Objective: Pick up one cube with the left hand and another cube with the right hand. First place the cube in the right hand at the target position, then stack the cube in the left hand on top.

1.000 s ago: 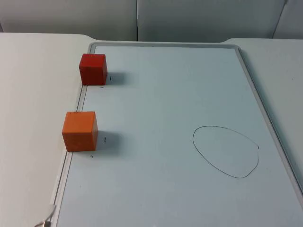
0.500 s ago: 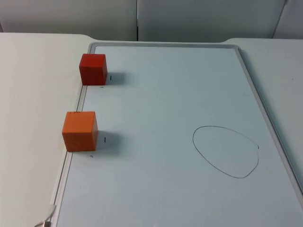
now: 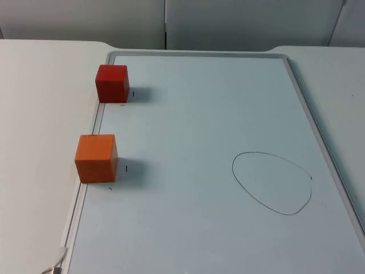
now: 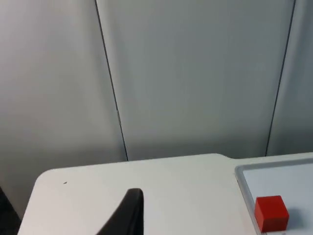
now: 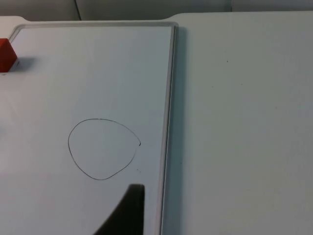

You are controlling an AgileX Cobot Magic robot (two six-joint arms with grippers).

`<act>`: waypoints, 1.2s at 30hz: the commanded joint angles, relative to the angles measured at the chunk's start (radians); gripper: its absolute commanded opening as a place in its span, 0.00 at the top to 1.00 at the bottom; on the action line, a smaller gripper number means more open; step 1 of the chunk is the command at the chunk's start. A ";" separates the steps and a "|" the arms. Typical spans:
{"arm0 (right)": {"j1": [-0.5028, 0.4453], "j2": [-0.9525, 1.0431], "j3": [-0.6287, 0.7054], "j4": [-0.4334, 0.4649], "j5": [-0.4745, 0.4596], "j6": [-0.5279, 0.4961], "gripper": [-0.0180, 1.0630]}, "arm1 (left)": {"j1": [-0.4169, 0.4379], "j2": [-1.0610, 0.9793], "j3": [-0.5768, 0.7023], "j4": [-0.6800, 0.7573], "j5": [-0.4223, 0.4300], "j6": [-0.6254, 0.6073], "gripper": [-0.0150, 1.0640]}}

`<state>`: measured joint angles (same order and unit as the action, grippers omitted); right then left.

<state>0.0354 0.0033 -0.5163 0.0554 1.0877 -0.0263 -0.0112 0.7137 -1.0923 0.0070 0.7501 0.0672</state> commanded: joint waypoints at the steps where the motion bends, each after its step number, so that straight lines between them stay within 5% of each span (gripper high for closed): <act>1: -0.005 -0.003 0.007 -0.006 -0.009 0.000 0.01 | 0.004 0.142 -0.118 -0.007 -0.019 0.005 0.02; 7: -0.005 -0.003 0.007 -0.006 -0.009 0.000 0.01 | 0.004 0.341 -0.237 -0.106 -0.016 0.060 0.02; 12: -0.005 -0.003 0.007 -0.006 -0.009 0.000 0.01 | 0.004 0.616 -0.357 -0.426 -0.012 0.271 0.02; 15: -0.005 -0.003 0.007 -0.006 -0.009 0.000 0.01 | -0.008 0.724 -0.404 -0.482 -0.011 0.289 0.02; 21: -0.005 -0.003 0.007 -0.006 -0.009 0.000 0.01 | -0.086 0.990 -0.536 -0.460 -0.013 0.275 0.02; 36: -0.005 -0.003 0.007 -0.006 -0.009 0.000 0.01 | -0.182 1.513 -0.832 -0.273 0.076 -0.052 0.02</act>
<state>0.0354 0.0033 -0.5163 0.0554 1.0877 -0.0263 -0.1896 2.2171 -1.9095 -0.2749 0.8084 0.0436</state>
